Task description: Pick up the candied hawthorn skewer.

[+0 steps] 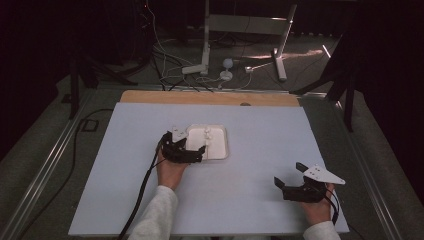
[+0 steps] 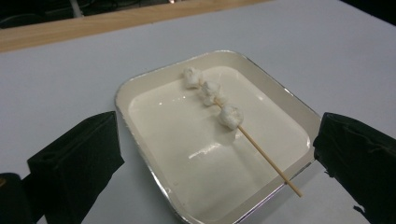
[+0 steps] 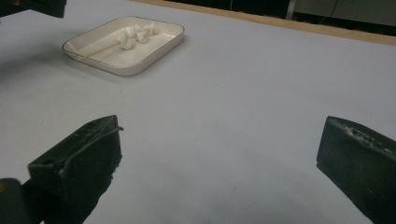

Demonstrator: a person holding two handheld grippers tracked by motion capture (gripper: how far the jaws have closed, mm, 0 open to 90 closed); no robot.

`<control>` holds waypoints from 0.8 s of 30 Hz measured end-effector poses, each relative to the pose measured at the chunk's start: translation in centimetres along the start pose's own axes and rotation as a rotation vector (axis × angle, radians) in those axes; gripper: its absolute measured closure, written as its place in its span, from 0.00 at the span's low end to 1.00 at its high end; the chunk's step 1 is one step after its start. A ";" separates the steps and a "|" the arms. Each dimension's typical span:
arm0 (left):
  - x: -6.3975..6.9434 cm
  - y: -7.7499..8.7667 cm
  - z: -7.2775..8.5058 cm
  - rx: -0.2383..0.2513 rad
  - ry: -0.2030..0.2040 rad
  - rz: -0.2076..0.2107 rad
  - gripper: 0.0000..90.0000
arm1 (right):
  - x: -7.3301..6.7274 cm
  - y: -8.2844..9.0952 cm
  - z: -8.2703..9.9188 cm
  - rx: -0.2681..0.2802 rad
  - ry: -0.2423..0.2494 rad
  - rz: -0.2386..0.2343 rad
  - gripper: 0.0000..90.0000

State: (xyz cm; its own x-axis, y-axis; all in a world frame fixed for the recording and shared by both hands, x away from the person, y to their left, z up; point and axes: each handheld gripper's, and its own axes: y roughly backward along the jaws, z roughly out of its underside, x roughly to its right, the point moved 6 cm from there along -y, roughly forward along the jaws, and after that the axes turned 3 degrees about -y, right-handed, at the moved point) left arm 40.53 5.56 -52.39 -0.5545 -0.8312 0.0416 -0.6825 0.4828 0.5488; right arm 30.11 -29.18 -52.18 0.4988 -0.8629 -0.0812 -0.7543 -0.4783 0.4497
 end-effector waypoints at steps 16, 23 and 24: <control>1.9 -2.8 1.3 -0.118 -0.008 0.011 0.03 | 0.0 -0.1 0.1 -0.009 0.002 -0.002 0.00; 2.0 -3.2 1.9 -0.208 -0.046 0.000 0.40 | 0.0 -0.2 0.1 -0.013 0.003 -0.002 0.00; 2.0 -3.1 2.0 -0.225 -0.051 -0.003 0.50 | 0.0 -0.2 0.1 -0.013 0.004 -0.001 0.00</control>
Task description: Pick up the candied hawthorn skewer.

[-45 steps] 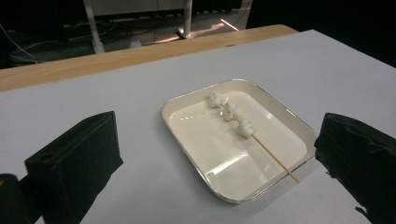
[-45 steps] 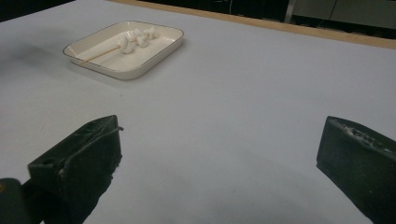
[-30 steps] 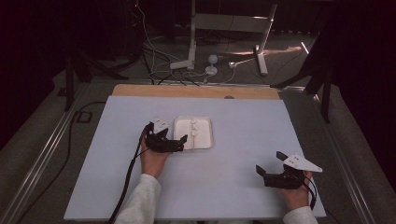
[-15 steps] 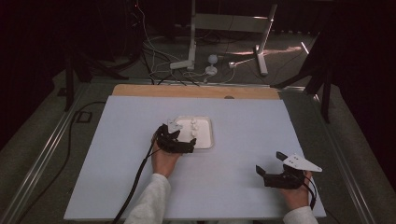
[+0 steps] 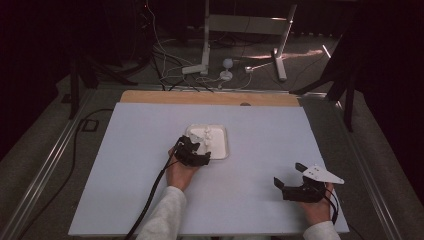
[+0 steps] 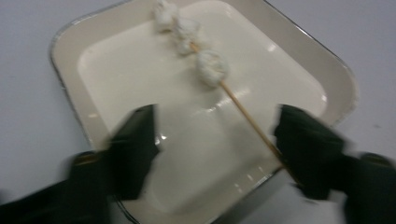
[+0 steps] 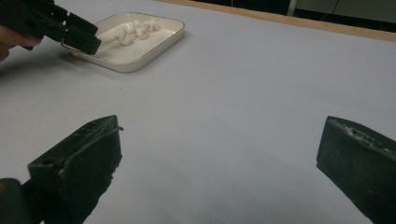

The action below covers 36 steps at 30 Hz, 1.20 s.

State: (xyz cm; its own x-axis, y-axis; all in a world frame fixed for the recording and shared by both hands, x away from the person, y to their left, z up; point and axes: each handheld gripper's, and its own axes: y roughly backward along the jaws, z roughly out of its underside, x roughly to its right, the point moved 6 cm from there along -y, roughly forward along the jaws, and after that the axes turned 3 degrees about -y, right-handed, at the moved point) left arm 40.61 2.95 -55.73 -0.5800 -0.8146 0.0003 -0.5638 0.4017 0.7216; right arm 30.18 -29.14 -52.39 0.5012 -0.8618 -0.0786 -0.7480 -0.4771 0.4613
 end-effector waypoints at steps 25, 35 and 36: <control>-1.5 1.7 0.2 -0.051 0.058 0.009 1.00 | 0.1 0.0 0.1 -0.004 -0.009 0.002 0.00; -1.8 3.2 0.5 0.003 0.065 0.028 1.00 | 0.1 0.0 0.2 -0.006 -0.008 0.005 0.00; -1.9 3.5 0.6 0.010 0.068 0.032 1.00 | 0.1 0.0 0.2 -0.006 -0.008 0.005 0.00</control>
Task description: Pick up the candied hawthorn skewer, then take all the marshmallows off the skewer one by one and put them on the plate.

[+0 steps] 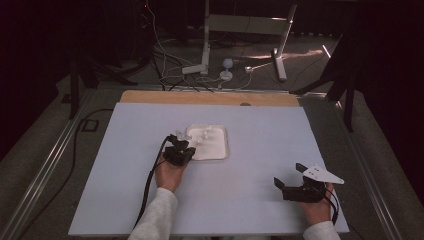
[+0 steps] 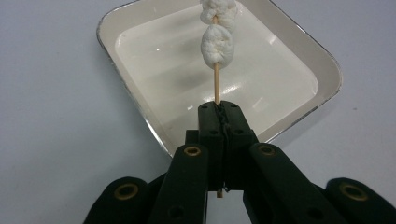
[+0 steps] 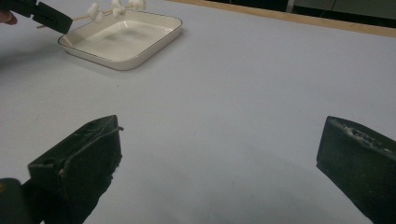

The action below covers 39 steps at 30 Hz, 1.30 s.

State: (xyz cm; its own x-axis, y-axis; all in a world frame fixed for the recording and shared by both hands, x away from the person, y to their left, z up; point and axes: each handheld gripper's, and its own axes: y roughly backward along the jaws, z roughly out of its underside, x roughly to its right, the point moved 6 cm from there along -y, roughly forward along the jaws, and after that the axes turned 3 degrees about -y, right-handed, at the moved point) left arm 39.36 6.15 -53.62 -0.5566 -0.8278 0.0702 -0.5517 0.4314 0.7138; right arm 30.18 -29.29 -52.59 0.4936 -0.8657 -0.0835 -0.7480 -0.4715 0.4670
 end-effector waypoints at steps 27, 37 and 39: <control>0.2 4.9 2.4 0.121 -0.066 0.037 1.00 | -2.0 -1.0 -2.1 0.041 -0.036 -0.105 0.00; 0.7 6.4 2.5 0.217 -0.085 0.085 1.00 | -5.6 -3.5 -5.9 0.081 -0.029 -0.238 0.00; 0.8 6.4 2.5 0.218 -0.088 0.089 1.00 | -6.3 -4.2 -6.7 0.091 -0.028 -0.261 0.01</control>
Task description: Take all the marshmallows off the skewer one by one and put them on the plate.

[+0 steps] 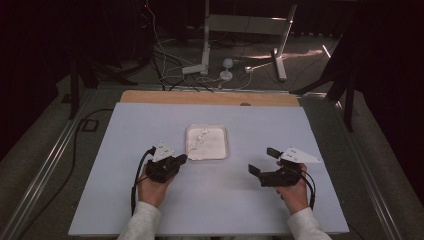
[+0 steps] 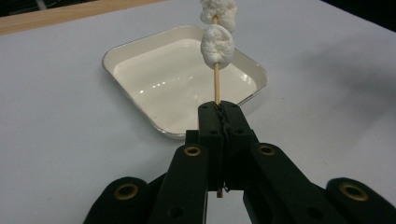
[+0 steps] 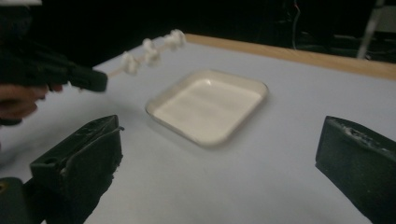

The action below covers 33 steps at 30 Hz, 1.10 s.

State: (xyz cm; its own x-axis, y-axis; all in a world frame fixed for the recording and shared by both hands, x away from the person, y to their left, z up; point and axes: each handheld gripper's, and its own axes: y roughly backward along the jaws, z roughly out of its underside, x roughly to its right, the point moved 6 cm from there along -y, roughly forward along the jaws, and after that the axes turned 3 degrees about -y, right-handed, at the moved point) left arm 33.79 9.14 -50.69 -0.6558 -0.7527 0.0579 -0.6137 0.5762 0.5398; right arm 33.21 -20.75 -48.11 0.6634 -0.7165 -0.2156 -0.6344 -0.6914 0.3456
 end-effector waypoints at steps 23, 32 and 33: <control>0.8 0.5 -0.3 0.057 -0.051 0.035 1.00 | -2.9 -8.2 -6.7 -0.052 -0.012 -0.082 0.13; 1.2 0.5 -0.4 0.077 -0.073 0.046 1.00 | -2.3 -10.6 -6.6 -0.130 -0.181 -0.101 0.42; 1.2 0.5 -0.4 0.081 -0.073 0.047 1.00 | -2.3 -10.9 -6.4 -0.139 -0.205 -0.110 0.47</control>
State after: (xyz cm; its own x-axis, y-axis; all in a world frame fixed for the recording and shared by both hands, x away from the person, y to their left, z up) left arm 32.88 8.38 -49.99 -0.7133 -0.7006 0.0186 -0.6130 0.6366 0.4680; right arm 41.18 -10.96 -45.51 0.6218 -0.6516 -0.4345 -0.4934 -0.7567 0.4289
